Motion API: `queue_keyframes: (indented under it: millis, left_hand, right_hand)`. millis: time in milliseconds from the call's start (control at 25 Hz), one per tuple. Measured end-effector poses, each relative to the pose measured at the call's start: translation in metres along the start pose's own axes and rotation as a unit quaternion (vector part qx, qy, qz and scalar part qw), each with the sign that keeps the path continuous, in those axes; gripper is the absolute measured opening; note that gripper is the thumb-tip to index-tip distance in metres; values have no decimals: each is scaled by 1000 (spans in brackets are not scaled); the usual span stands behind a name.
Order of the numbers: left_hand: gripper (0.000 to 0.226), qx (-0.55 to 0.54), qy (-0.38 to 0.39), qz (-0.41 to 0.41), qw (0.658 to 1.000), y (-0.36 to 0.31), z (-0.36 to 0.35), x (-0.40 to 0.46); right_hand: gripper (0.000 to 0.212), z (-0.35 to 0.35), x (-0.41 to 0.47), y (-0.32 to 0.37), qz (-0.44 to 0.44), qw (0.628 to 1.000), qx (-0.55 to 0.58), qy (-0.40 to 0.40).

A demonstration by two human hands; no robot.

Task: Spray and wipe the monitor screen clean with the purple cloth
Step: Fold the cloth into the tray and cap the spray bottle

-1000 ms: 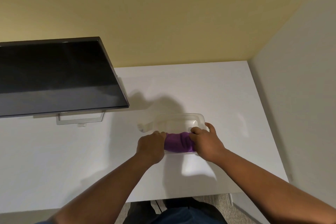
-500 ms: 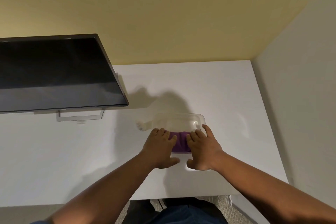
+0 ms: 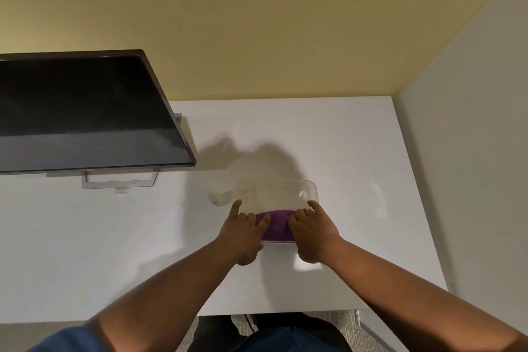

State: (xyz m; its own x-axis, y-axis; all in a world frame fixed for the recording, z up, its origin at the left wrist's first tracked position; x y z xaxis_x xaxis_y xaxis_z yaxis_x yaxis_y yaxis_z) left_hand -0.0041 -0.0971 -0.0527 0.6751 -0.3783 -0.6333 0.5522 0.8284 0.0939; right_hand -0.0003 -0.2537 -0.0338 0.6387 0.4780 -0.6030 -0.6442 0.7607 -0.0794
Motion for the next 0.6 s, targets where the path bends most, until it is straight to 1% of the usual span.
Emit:
queue_keyframes:
  millis: [80, 160, 240, 320, 400, 520, 600]
  left_hand:
    - [72, -2, 4, 3, 1000, 0, -1, 1]
    - [72, -8, 10, 6, 1000, -1, 0, 2]
    - [75, -9, 13, 5, 1000, -1, 1, 2]
    - [77, -10, 14, 5, 1000, -1, 1, -1]
    - [76, -9, 8, 1, 1000, -2, 2, -3]
    - [70, -16, -1, -3, 1000, -3, 1, -4]
    - [69, -24, -2, -5, 1000, -2, -2, -4]
  right_hand:
    - [35, 0, -1, -2, 5, 1000, 14, -12]
    - [34, -2, -1, -3, 6, 1000, 27, -14]
    - [38, -4, -1, -5, -1, 999, 33, -17]
    - [47, -3, -1, -6, -10, 999, 23, -26]
    - [50, -2, -2, -6, -17, 999, 30, -26]
    - [40, -3, -4, -4, -12, 999, 44, -24]
    - [39, -3, -5, -2, -8, 999, 44, -22]
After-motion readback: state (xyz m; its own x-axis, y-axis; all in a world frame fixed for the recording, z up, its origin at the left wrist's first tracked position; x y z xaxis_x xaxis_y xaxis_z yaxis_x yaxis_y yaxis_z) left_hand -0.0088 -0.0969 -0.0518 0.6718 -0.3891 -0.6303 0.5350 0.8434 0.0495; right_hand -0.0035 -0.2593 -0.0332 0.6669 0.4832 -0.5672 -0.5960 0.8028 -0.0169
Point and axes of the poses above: each hand's wrist, its own x-axis towards the middle knuckle, its own z-axis out of the back of the hand, y = z × x, the point moved 5 cm from there along x, towards the middle knuckle, and after that the axes turned 4 degrees about z, right-handed, at the moved point
